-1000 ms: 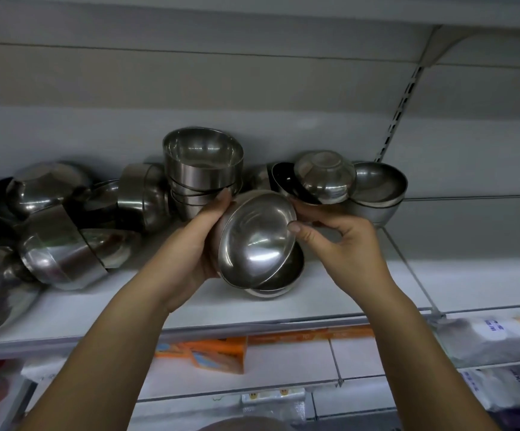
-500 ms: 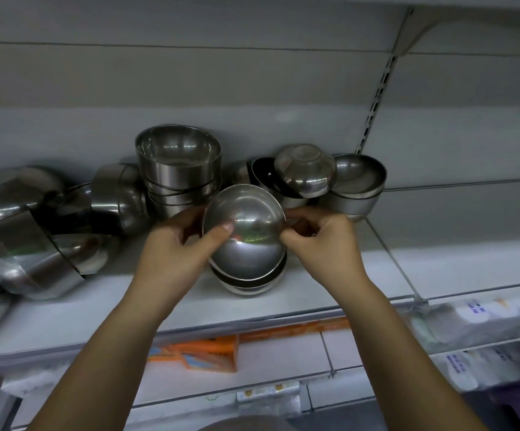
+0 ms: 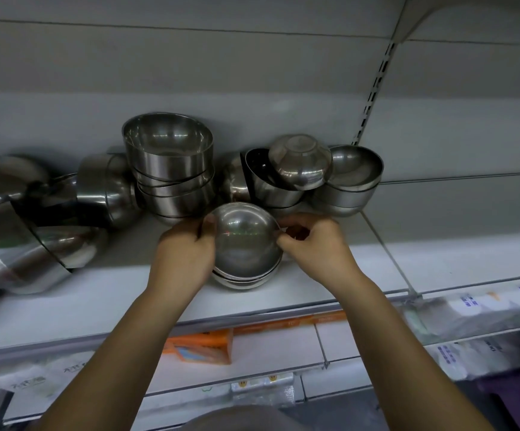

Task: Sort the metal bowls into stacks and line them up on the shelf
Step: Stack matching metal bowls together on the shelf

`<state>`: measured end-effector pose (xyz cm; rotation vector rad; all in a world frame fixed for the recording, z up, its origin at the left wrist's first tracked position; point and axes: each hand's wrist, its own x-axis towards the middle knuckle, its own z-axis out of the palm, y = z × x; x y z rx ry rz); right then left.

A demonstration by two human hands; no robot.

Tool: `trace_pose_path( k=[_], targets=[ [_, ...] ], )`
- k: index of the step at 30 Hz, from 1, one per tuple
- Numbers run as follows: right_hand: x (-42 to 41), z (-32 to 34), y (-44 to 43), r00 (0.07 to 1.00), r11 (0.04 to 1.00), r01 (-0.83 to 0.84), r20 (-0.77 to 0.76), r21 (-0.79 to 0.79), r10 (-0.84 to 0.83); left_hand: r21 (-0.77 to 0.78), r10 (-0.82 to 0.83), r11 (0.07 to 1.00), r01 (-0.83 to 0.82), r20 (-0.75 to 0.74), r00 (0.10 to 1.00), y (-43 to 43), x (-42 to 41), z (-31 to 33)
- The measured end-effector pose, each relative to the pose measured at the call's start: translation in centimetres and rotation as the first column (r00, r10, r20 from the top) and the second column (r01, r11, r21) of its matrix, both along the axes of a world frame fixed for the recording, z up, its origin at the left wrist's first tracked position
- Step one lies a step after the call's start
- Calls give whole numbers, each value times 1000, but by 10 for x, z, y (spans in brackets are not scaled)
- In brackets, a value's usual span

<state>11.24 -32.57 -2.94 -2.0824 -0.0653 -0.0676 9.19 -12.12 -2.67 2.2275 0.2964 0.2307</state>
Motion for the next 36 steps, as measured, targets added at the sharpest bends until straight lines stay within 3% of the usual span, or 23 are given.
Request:
trace_pose_path(
  k=[6, 11, 15, 18, 20, 25, 29, 36],
  targets=[
    [5, -4, 1, 1000, 999, -14, 4, 40, 13, -175, 46, 984, -43, 12, 999, 0, -1, 0],
    [6, -5, 3, 998, 998, 0, 68, 68, -5, -374, 131, 918, -132, -29, 991, -1, 0, -4],
    [12, 6, 3, 976, 995, 78, 201, 55, -87, -354, 130, 926, -129, -22, 991, -3, 2, -7],
    [32, 23, -5, 892, 968, 235, 375, 90, -252, -313, 139, 940, -133, -4, 990, -3, 5, -10],
    [52, 35, -14, 860, 958, 286, 433, 29, -270, -294, 150, 946, -138, 18, 989, -5, 6, -13],
    [88, 52, -24, 942, 953, 184, 319, -242, -101, -283, 174, 947, -152, 55, 983, -11, 12, -18],
    [101, 58, -21, 985, 933, 74, 170, -352, -14, -305, 166, 942, -143, 51, 985, -12, 15, -19],
    [107, 59, -18, 988, 938, 67, 156, -339, -15, -322, 146, 939, -121, 56, 988, -9, 13, -18]
  ],
)
